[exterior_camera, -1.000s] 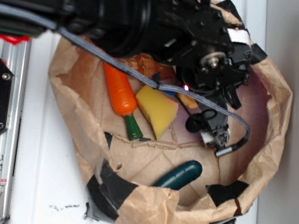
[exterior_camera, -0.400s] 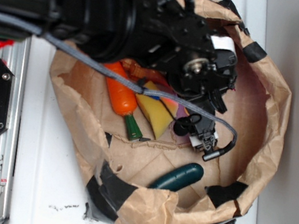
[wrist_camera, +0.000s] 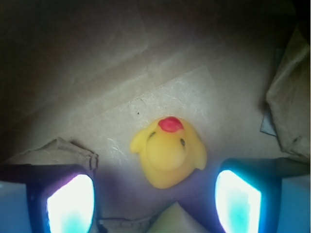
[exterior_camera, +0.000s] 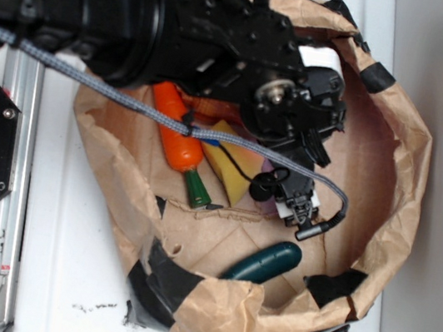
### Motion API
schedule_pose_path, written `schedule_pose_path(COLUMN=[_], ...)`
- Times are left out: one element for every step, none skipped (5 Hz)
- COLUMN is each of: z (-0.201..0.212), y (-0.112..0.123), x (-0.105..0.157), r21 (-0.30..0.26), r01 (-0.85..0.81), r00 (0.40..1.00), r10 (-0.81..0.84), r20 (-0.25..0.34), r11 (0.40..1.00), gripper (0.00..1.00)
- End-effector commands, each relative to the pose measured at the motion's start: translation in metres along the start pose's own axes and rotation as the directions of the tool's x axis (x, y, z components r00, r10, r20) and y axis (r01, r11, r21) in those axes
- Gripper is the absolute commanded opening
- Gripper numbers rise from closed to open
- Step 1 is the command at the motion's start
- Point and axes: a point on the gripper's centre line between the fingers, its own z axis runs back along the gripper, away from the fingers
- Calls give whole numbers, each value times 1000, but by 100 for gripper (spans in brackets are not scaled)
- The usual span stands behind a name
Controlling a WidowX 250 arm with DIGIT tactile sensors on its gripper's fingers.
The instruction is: Grab the yellow duck.
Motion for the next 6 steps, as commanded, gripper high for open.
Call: schedule_pose_path(z=[2,-5,-20,-26,-33,-38], y=[-3,-4,-13,-13,-8,0], x=[19,28,23,17,14,16], r21=[8,32,50,61,82,97], r01=[10,12,43,56,43,16], r00=[999,998,998,997,999,1000], r10=[-11,-14,-46,-58,-45,-18], r20=[44,57,52,45,22,10], r11=[1000,999,998,997,996,995], gripper=[0,100,100,100,95,0])
